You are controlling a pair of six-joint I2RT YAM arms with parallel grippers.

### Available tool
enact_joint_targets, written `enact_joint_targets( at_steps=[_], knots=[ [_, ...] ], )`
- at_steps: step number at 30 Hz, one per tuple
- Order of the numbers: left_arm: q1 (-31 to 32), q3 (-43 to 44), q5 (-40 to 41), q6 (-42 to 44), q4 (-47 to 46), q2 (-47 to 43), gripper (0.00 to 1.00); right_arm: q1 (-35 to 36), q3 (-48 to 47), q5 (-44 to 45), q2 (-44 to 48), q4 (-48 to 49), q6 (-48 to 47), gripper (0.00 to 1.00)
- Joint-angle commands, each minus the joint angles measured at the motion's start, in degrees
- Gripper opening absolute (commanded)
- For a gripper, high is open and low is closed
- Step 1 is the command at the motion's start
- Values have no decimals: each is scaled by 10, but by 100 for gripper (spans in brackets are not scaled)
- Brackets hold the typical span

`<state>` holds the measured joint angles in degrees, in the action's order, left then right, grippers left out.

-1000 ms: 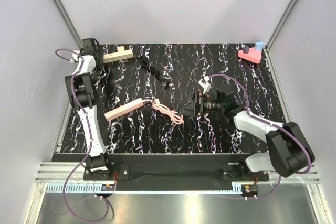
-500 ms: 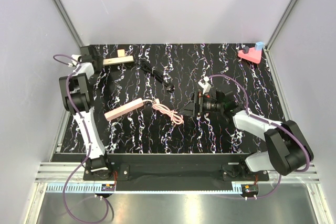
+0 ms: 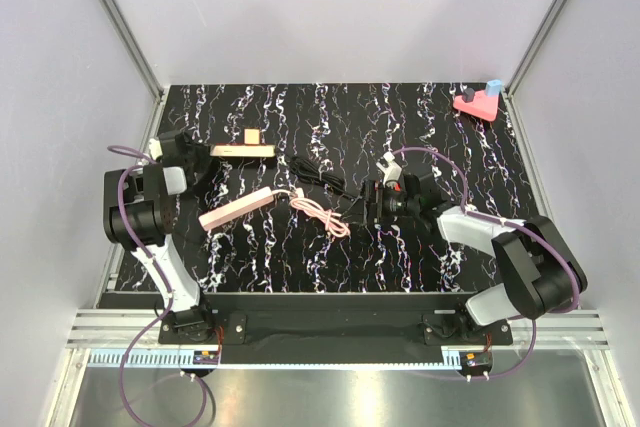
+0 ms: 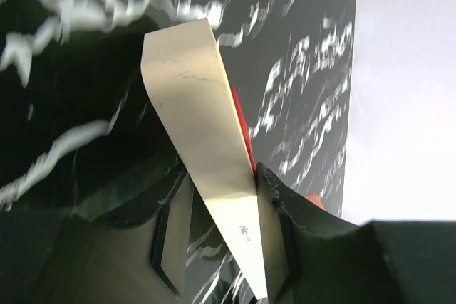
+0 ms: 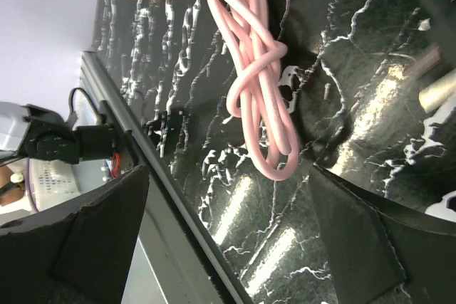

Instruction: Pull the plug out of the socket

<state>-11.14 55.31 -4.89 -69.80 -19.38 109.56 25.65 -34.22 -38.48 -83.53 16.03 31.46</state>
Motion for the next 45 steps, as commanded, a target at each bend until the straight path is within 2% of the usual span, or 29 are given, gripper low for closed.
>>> enact_joint_targets(
  at_steps=[1,3,7,13,19,23,27,28,33,42,45],
  knots=[
    [8,-64,-39,65,-5,-28,0,25,-48,47,22,-49,-40,100],
    [9,-111,-48,60,-48,-48,0,42,-84,60,21,-78,-42,100],
    [7,-150,-62,56,-73,-56,0,72,-162,80,-26,-100,-18,100],
    [2,-193,-69,74,-116,-83,0,108,-331,105,-160,-121,7,100],
    [-2,-201,-77,114,-109,-103,1,135,-535,122,-318,-212,-19,95],
    [-8,-233,-106,116,-189,-100,2,136,-642,133,-377,-274,-42,95],
    [-18,-247,-151,89,-279,-50,3,136,-693,144,-421,-301,-61,95],
    [-20,-266,-159,68,-335,-41,3,136,-709,141,-441,-303,-67,95],
    [-42,-309,-178,7,-497,18,2,142,-763,141,-494,-307,-83,93],
    [-64,-306,-211,-54,-562,76,0,147,-786,137,-516,-346,-61,93],
    [-65,-297,-211,-60,-558,80,0,146,-786,143,-514,-351,-73,94]
  ],
)
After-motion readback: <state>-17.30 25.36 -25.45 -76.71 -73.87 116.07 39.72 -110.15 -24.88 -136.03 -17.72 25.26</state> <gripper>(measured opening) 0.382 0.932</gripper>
